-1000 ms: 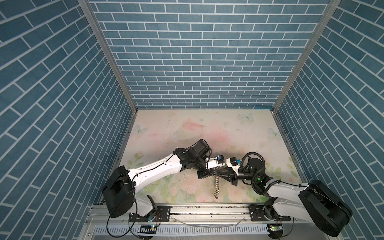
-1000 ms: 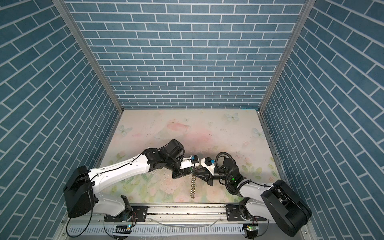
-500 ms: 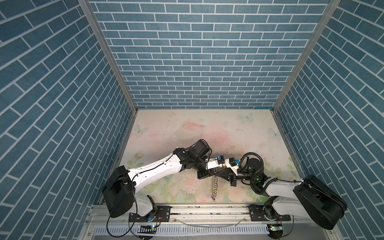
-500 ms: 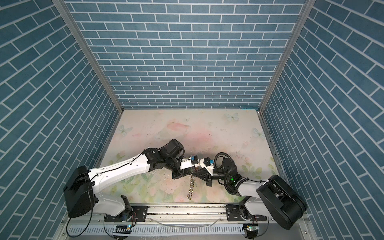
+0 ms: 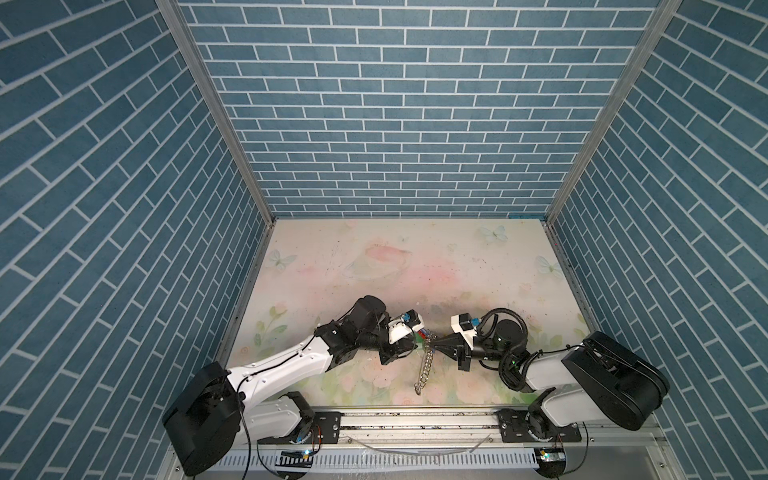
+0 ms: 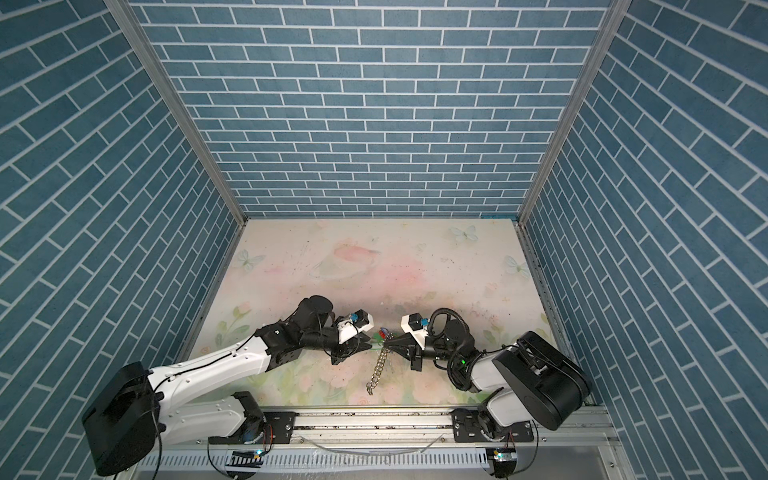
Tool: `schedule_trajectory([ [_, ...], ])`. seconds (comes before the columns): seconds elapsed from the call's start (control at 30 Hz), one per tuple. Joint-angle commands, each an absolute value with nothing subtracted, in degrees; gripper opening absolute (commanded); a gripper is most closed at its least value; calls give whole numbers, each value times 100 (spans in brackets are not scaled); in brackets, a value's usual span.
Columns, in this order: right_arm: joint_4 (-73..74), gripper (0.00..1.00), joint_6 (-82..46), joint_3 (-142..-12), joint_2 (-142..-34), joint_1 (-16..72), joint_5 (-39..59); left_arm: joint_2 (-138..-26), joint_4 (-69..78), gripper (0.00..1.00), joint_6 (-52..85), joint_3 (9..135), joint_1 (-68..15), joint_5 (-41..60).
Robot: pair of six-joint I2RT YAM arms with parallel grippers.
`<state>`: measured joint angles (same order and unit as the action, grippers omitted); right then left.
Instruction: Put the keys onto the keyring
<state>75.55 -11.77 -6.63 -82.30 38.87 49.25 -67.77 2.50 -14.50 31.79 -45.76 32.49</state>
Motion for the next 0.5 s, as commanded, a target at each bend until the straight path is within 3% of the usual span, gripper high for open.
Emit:
schedule_trajectory([
  [0.0, 8000, 0, -1247, -656, -8209, 3943, 4913, -6751, 1303, 23, -1167, 2980, -4529, 3532],
  [0.23, 7999, 0, -1213, -697, -8280, 3998, 4887, -6894, 2283, 20, -888, 2664, -4482, 3916],
  [0.47, 8007, 0, -1187, -731, -8270, 4012, 4894, -7092, 2191, 15, -914, 2755, -4482, 4231],
])
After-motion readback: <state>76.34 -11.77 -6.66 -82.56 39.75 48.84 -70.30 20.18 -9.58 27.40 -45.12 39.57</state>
